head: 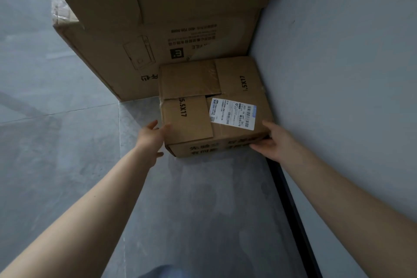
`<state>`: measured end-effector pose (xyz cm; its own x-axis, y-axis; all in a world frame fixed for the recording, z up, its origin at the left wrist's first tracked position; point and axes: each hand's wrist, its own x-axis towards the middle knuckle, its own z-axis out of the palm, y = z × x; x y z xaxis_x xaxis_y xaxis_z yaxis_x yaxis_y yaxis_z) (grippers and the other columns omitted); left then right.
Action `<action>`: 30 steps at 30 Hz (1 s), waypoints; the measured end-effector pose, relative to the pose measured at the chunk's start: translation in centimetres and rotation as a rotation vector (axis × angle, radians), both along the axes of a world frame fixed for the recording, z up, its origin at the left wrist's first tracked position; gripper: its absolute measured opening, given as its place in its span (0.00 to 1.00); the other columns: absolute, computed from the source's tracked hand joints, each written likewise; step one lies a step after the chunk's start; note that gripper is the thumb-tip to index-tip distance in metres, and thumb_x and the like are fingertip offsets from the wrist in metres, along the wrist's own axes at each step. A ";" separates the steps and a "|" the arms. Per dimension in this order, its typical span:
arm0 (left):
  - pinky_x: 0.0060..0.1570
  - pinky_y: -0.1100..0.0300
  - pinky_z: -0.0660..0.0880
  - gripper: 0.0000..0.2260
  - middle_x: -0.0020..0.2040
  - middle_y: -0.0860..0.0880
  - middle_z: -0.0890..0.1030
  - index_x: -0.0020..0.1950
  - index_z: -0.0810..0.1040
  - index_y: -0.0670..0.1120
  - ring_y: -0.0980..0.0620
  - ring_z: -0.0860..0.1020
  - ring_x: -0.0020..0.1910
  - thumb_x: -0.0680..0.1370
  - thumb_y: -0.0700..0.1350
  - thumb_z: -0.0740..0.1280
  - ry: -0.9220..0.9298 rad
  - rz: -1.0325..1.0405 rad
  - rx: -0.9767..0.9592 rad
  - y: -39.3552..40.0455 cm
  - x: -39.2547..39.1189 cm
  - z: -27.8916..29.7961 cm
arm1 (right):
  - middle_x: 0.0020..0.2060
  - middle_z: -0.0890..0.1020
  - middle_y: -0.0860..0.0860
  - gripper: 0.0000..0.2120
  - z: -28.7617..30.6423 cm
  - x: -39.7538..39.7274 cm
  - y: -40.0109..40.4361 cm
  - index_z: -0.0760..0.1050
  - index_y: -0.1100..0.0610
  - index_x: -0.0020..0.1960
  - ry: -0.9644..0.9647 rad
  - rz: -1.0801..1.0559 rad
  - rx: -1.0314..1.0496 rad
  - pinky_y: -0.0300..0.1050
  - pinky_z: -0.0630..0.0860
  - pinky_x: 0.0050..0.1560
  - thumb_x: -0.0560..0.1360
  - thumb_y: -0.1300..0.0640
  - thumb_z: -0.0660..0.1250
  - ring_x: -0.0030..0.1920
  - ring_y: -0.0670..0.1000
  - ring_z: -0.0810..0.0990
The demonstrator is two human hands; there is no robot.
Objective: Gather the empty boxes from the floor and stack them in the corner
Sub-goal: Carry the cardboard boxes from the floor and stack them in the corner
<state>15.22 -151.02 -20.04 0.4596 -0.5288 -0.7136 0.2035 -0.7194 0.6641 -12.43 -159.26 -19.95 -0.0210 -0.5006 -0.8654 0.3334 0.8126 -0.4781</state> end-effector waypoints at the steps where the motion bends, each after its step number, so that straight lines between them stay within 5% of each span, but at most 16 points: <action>1: 0.56 0.45 0.73 0.29 0.74 0.46 0.69 0.78 0.62 0.50 0.42 0.70 0.68 0.79 0.49 0.68 -0.033 -0.020 0.016 0.4 0.0 1.4 | 0.56 0.76 0.61 0.15 1.4 -0.2 0.6 0.72 0.56 0.62 0.047 0.038 0.004 0.57 0.76 0.58 0.77 0.56 0.67 0.57 0.61 0.76; 5: 0.58 0.48 0.75 0.25 0.71 0.43 0.72 0.76 0.65 0.46 0.42 0.72 0.66 0.80 0.46 0.67 -0.088 -0.088 0.046 1.9 -0.4 9.3 | 0.56 0.73 0.57 0.19 9.1 -0.9 3.3 0.71 0.59 0.65 0.226 0.189 -0.067 0.54 0.75 0.61 0.76 0.56 0.68 0.59 0.59 0.74; 9: 0.56 0.51 0.77 0.17 0.63 0.43 0.78 0.69 0.73 0.45 0.46 0.77 0.59 0.81 0.44 0.65 -0.108 -0.200 0.023 3.8 -1.7 18.2 | 0.45 0.75 0.50 0.16 17.8 -1.2 6.4 0.75 0.55 0.52 0.419 0.412 -0.236 0.49 0.75 0.60 0.69 0.48 0.67 0.49 0.51 0.74; 13: 0.55 0.53 0.77 0.13 0.58 0.48 0.81 0.65 0.75 0.48 0.51 0.81 0.52 0.81 0.45 0.64 -0.139 -0.350 -0.032 6.3 -4.3 29.5 | 0.54 0.79 0.48 0.18 30.1 -1.6 9.9 0.73 0.54 0.65 0.564 0.568 -0.424 0.42 0.72 0.59 0.77 0.50 0.64 0.55 0.49 0.77; 19: 0.44 0.61 0.76 0.08 0.51 0.54 0.81 0.58 0.77 0.53 0.54 0.79 0.51 0.80 0.43 0.64 -0.356 -0.634 -0.168 11.1 -8.4 48.7 | 0.56 0.79 0.46 0.14 49.2 -4.3 16.2 0.73 0.54 0.64 0.609 0.601 -0.557 0.25 0.70 0.52 0.79 0.57 0.63 0.53 0.40 0.77; 24: 0.51 0.58 0.77 0.10 0.51 0.56 0.81 0.59 0.77 0.51 0.55 0.80 0.51 0.80 0.43 0.65 -0.412 -0.830 -0.248 14.9 -10.5 60.2 | 0.55 0.81 0.48 0.12 60.3 -6.8 22.4 0.74 0.54 0.62 0.653 0.529 -0.533 0.37 0.72 0.60 0.79 0.59 0.63 0.57 0.43 0.78; 30: 0.40 0.78 0.69 0.08 0.50 0.59 0.81 0.54 0.78 0.55 0.65 0.77 0.50 0.80 0.42 0.65 -0.335 -0.917 -0.290 17.9 -12.0 67.3 | 0.56 0.81 0.48 0.13 67.2 -7.8 30.8 0.74 0.55 0.63 0.721 0.478 -0.464 0.45 0.73 0.64 0.79 0.58 0.63 0.58 0.44 0.78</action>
<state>3.25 -133.09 47.26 -0.0573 -0.9097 -0.4113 -0.5742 -0.3070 0.7590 -20.22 -128.41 47.28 -0.1745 -0.8810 -0.4399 -0.4790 0.4662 -0.7438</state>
